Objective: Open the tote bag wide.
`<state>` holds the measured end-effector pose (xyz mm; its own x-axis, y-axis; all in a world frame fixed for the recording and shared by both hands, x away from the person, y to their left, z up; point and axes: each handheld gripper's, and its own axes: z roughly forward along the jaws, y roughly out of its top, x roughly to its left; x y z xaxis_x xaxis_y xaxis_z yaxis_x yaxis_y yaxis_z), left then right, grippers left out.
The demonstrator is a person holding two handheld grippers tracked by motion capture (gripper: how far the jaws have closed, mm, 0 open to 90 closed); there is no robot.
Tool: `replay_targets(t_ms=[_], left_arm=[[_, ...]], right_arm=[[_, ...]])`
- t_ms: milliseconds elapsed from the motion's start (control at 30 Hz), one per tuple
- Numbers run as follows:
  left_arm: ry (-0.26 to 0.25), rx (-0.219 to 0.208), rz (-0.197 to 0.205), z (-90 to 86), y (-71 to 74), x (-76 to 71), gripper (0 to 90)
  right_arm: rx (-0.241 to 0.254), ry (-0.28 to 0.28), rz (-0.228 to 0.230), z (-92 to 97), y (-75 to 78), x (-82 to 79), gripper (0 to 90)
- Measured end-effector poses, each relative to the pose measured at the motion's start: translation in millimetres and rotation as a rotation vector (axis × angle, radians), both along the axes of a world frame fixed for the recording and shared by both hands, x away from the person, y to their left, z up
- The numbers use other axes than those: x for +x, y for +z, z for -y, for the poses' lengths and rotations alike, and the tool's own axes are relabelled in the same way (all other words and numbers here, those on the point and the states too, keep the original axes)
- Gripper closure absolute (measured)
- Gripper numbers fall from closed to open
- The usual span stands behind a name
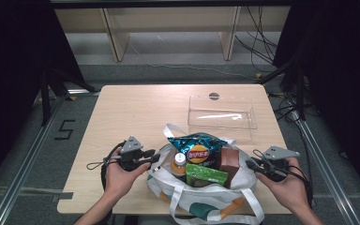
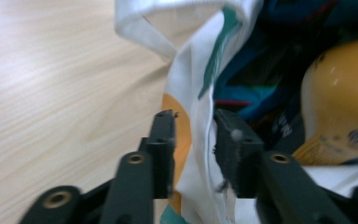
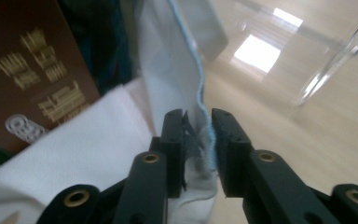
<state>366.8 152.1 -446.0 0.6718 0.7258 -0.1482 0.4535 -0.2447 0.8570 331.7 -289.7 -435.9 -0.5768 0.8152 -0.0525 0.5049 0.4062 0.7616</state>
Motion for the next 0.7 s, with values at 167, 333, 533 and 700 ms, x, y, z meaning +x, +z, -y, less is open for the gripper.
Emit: replay_targets(t_ms=[167, 333, 533, 700], left_arm=[[0.028, -0.062, 0.086, -13.6, 10.5, -10.3, 36.3], [0.028, -0.094, 0.094, -24.2, 8.6, -24.9, 34.6], [0.03, -0.102, 0.115, -19.3, 9.6, -27.2, 34.0], [0.018, -0.11, 0.138, -12.7, 9.5, -27.0, 32.8]], right_arm=[[0.079, 0.031, 0.171, 7.3, 16.6, -3.3, 64.0], [0.112, 0.036, 0.183, 12.0, 15.3, -1.2, 58.7], [0.171, 0.003, 0.133, 13.5, 11.3, -0.4, 57.4], [0.179, -0.008, 0.142, 16.7, 10.3, 0.1, 56.6]])
